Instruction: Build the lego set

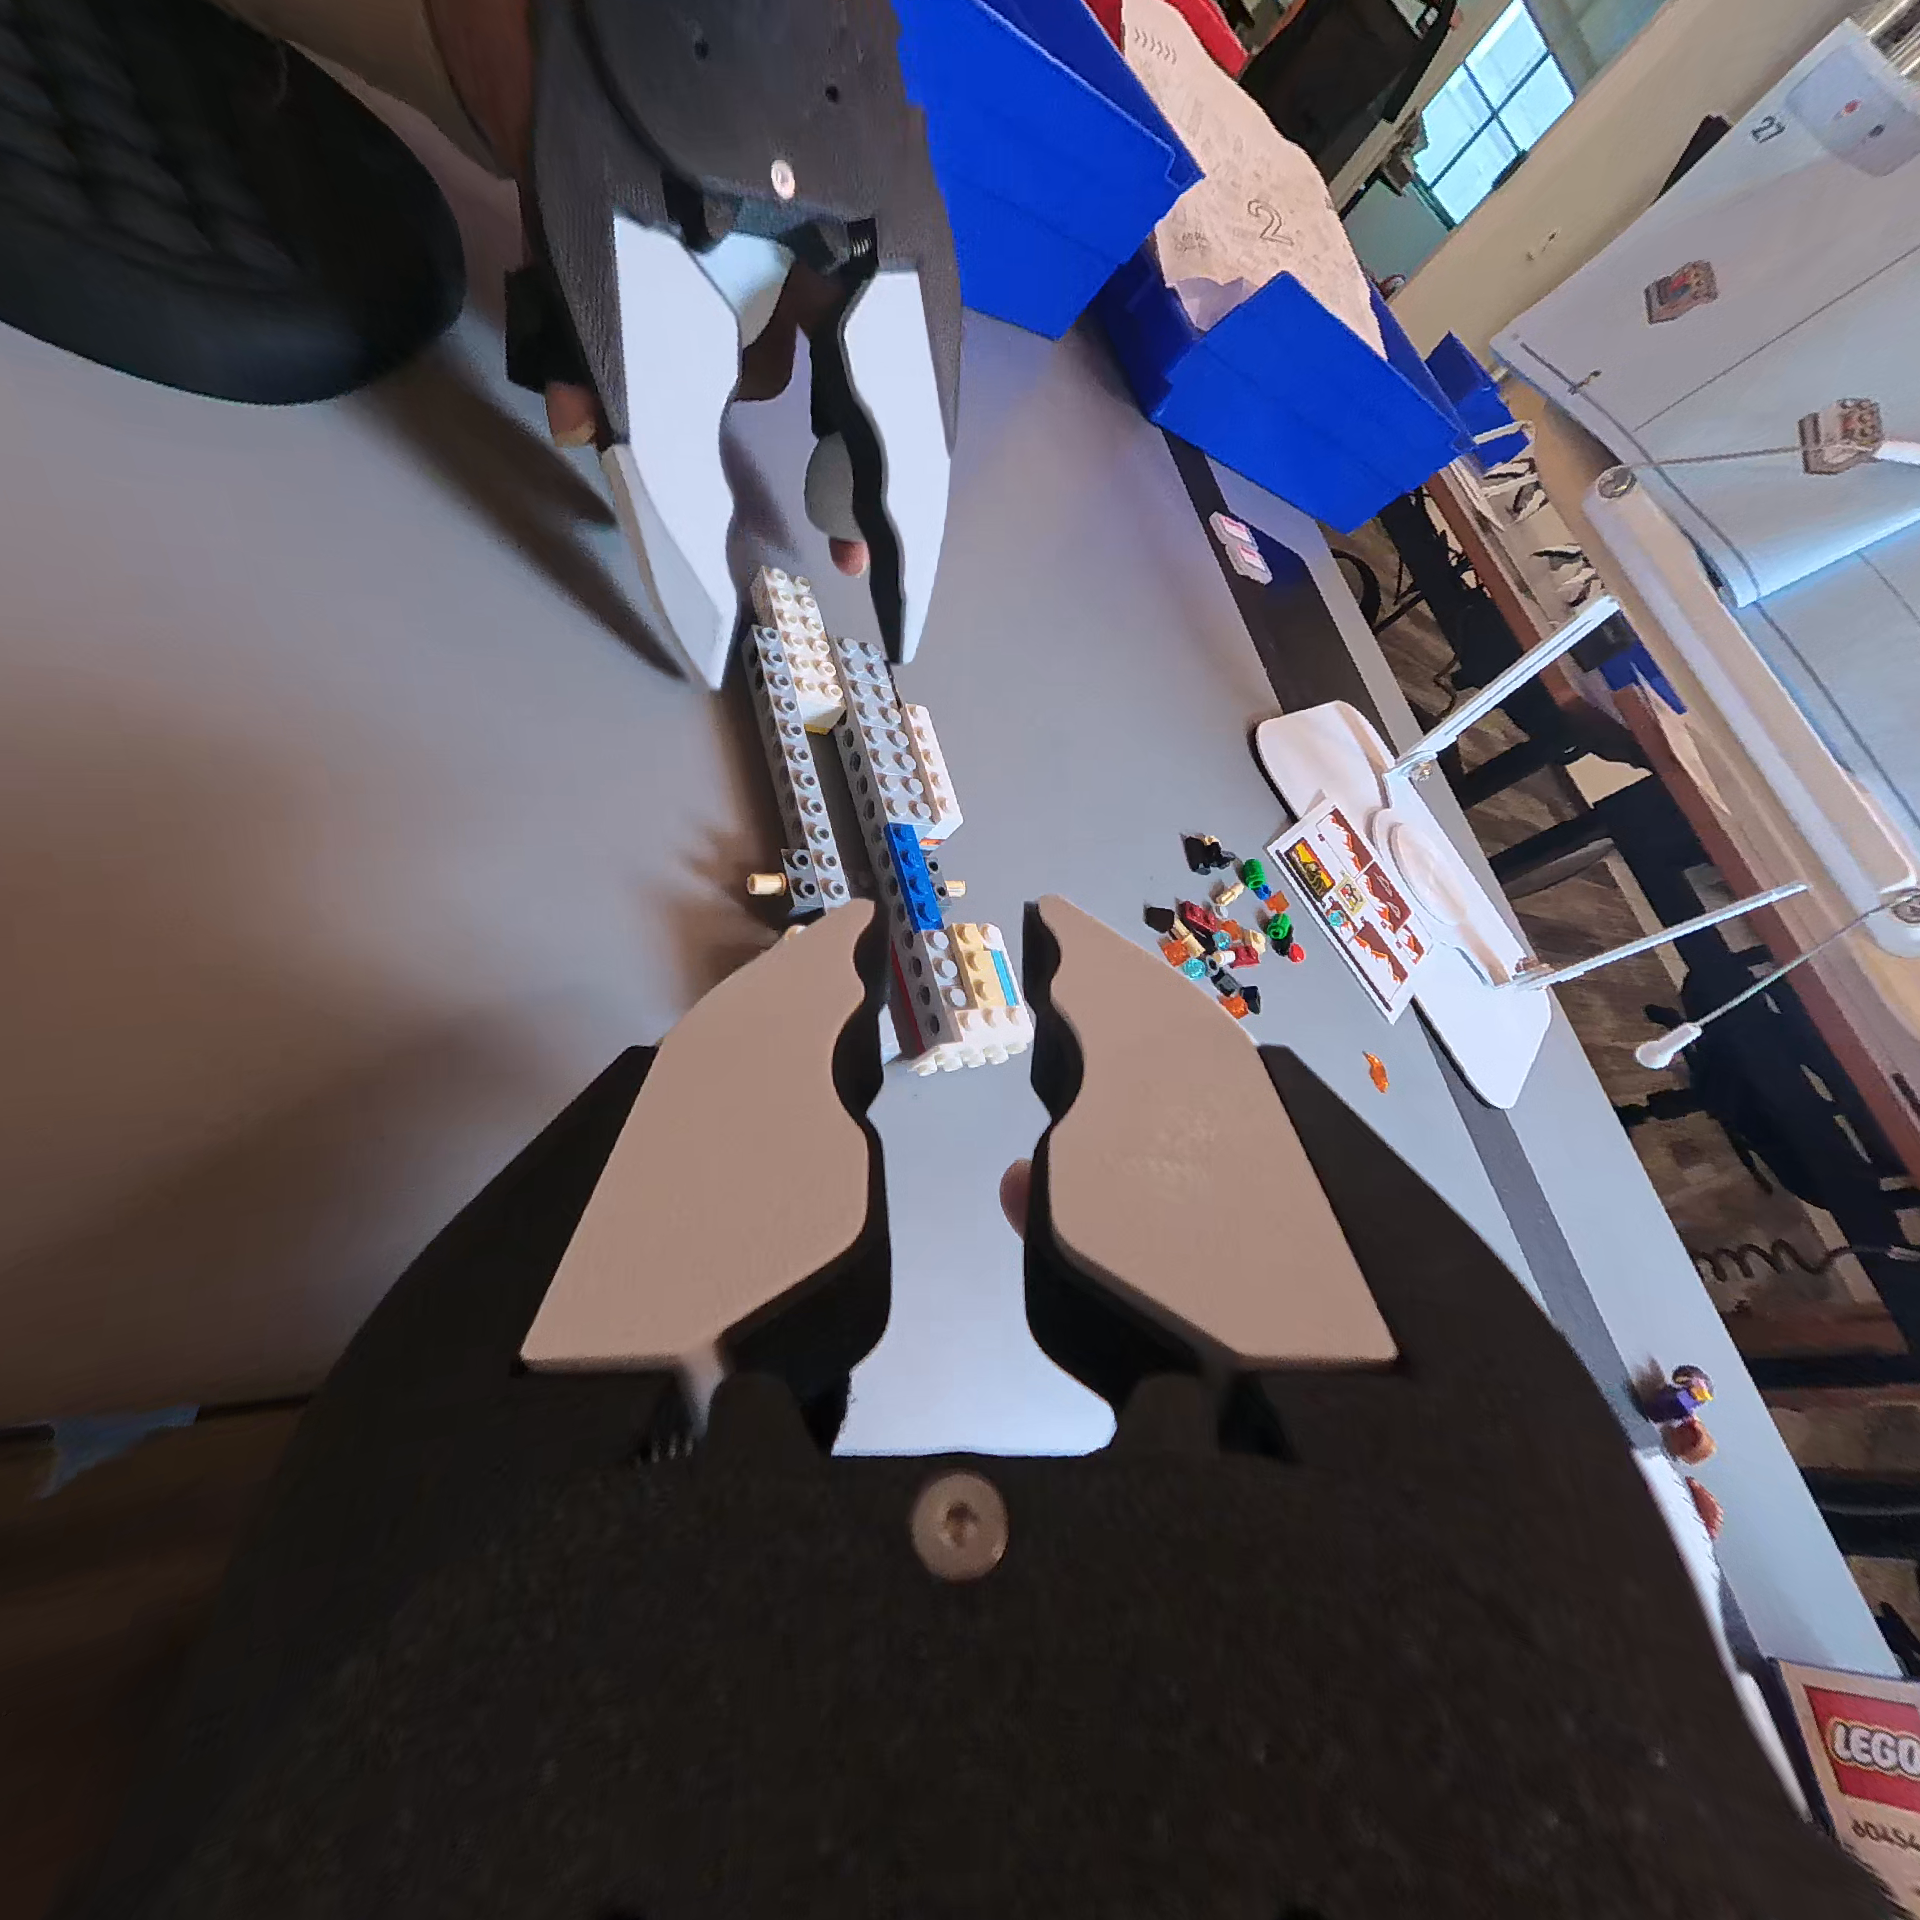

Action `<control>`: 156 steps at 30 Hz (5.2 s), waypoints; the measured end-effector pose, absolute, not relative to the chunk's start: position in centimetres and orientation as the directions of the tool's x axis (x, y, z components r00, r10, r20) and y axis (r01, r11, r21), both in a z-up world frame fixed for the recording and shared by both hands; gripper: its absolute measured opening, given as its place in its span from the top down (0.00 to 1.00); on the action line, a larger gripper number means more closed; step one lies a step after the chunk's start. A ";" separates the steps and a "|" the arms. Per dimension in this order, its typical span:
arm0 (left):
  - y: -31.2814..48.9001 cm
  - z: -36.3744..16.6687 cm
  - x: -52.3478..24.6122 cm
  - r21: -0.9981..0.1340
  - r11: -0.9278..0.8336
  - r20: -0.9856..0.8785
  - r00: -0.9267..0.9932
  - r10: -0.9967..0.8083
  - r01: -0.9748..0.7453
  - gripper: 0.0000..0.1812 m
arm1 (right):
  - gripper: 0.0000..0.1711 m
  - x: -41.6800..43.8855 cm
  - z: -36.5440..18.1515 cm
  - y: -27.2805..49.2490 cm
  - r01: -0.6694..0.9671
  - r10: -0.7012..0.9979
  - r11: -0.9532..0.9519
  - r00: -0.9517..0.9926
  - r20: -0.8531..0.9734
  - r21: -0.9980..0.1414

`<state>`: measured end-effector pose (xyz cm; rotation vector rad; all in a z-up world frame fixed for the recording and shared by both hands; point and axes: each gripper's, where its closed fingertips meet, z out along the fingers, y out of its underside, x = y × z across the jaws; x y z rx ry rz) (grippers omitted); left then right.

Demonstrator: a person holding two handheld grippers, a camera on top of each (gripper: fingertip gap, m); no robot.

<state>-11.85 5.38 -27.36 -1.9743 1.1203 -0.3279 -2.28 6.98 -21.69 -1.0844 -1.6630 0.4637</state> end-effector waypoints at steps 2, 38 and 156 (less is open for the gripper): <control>5.6 -27.7 -11.8 -0.753 -0.271 -0.163 0.569 -0.806 -0.600 0.71 | 0.86 -2.3 -21.7 6.9 0.424 0.833 0.515 -0.044 0.552 -0.745; 9.6 -15.9 -16.5 -0.979 0.039 -0.188 0.820 -0.541 -0.199 0.98 | 0.80 -0.2 -17.2 18.1 0.291 0.766 0.270 0.512 0.388 -0.918; 31.8 -9.0 -28.6 -0.976 0.035 0.205 0.963 -0.176 0.214 0.98 | 0.99 -16.8 -4.9 29.9 0.446 0.929 0.321 0.021 0.369 -0.836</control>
